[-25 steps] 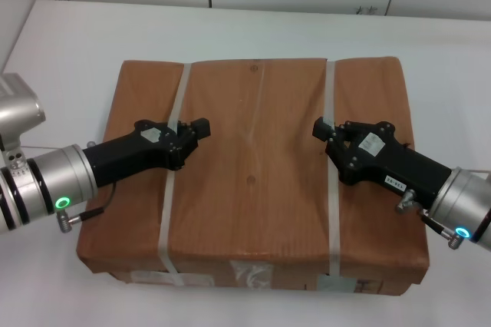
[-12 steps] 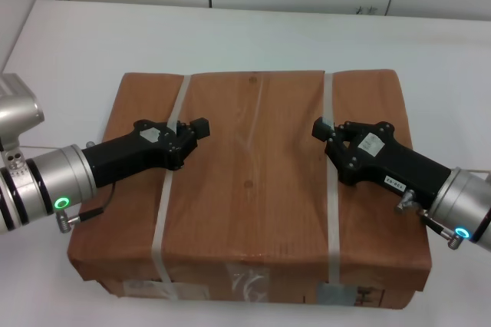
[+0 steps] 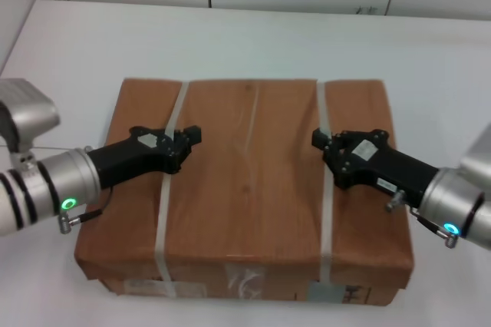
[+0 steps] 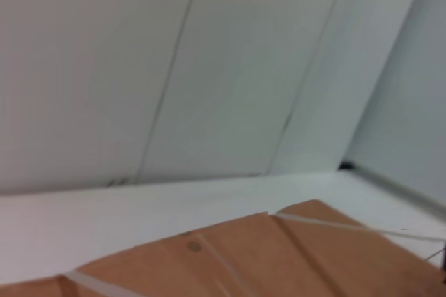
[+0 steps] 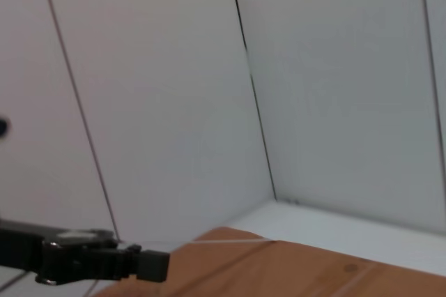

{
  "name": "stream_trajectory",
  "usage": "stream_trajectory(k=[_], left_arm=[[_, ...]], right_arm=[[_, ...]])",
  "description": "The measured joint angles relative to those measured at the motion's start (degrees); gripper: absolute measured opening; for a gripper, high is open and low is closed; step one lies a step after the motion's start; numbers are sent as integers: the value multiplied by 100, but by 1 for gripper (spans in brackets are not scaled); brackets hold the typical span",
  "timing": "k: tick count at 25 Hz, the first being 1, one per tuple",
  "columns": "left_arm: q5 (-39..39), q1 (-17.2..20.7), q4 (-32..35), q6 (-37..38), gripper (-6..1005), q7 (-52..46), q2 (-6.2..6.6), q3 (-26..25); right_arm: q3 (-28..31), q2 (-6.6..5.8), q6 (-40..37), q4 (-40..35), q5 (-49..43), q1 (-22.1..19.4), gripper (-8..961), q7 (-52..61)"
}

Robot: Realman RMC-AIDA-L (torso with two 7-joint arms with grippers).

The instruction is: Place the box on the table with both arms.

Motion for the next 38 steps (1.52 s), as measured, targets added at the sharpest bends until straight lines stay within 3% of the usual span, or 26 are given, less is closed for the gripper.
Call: stream_trajectory(k=[8, 11, 26, 34, 38], left_arm=[[276, -237, -62, -1391, -1, 238, -307, 15], [306, -267, -70, -1598, -1, 306, -359, 20], [315, -225, -70, -1627, 25, 350, -372, 22], [309, -201, -70, -1697, 106, 350, -372, -8], [268, -134, -70, -1702, 146, 354, -367, -33]], right_arm=[[-18, -8, 1536, 453, -13, 340, 60, 17], [-18, -3, 1846, 534, -14, 390, 64, 35], [-9, -2, 1938, 563, -13, 352, 86, 91], [119, -1, 2270, 628, 52, 180, 98, 112], [251, -2, 2232, 611, 53, 100, 274, 112]])
